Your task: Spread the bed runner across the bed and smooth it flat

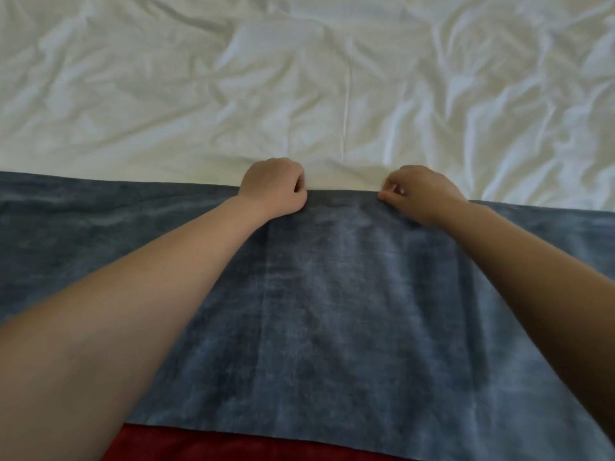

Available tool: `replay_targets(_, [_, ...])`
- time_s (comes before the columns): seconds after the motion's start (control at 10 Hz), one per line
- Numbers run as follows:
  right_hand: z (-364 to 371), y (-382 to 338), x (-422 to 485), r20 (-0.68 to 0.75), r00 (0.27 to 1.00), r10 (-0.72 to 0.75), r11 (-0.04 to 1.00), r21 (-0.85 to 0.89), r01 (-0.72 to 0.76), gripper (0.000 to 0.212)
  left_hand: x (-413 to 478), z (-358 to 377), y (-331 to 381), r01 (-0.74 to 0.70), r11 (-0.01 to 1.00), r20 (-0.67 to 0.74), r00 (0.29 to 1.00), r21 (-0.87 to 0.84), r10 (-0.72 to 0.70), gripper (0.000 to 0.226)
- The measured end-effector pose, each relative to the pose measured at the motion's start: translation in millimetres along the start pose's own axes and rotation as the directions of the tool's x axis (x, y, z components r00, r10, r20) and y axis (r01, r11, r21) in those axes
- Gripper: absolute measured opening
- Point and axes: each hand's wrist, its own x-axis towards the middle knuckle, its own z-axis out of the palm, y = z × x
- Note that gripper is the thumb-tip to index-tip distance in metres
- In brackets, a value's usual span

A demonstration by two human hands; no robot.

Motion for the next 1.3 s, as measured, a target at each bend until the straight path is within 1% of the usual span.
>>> replay_targets(0.1, [-16,34,-15,0.027,0.999,0.031,1.000,0.004,-0.031,0.016,8,3,24,-0.027,0.998,0.016,0.999,-0.059,0.029,0.021])
replay_targets(0.2, [-26,69,-33,0.062,0.995,0.085,0.996,0.003,-0.085,0.009,19,11,59,-0.126,0.988,0.034,0.991,-0.092,0.129,0.020])
replay_targets(0.3, [-28,88,-44,-0.018,0.993,0.113,0.993,-0.024,-0.113,0.012,32,19,87,-0.197,0.979,0.033,0.979,-0.052,0.199,0.013])
replay_targets(0.4, [-22,93,-43,-0.121,0.983,0.140,0.983,-0.104,-0.152,0.020,38,25,97,-0.174,0.985,0.029,0.984,0.009,0.173,0.012])
replay_targets(0.5, [-13,92,-40,-0.151,0.981,0.124,0.977,-0.153,-0.147,0.023,36,29,101,-0.141,0.990,-0.003,0.990,0.018,0.141,0.013])
replay_targets(0.6, [-14,99,-47,-0.143,0.987,0.078,0.991,-0.100,-0.093,0.022,36,30,109,-0.122,0.992,-0.022,0.992,-0.024,0.121,0.015])
replay_targets(0.7, [-24,115,-57,-0.104,0.995,0.013,0.997,-0.080,-0.021,0.019,46,30,126,-0.162,0.982,-0.005,0.987,-0.096,0.163,0.019])
replay_targets(0.8, [-30,129,-64,-0.100,0.994,0.031,0.993,-0.107,-0.041,0.015,56,33,149,-0.218,0.969,0.002,0.976,-0.115,0.220,0.016])
replay_targets(1.0, [-16,131,-59,-0.159,0.981,0.114,0.987,-0.095,-0.130,0.011,63,41,166,-0.157,0.988,-0.006,0.988,0.010,0.157,0.017])
replay_targets(1.1, [-15,128,-62,-0.178,0.976,0.129,0.984,-0.102,-0.148,0.013,60,36,167,-0.155,0.987,-0.004,0.988,0.029,0.155,0.018])
replay_targets(1.2, [-26,118,-69,-0.118,0.982,0.147,0.978,-0.132,-0.162,0.016,50,25,168,-0.153,0.987,-0.008,0.988,0.043,0.154,0.021])
replay_targets(1.3, [-47,107,-74,-0.163,0.974,0.160,0.976,-0.120,-0.180,0.029,45,3,172,-0.148,0.987,-0.111,0.982,0.067,0.155,0.029])
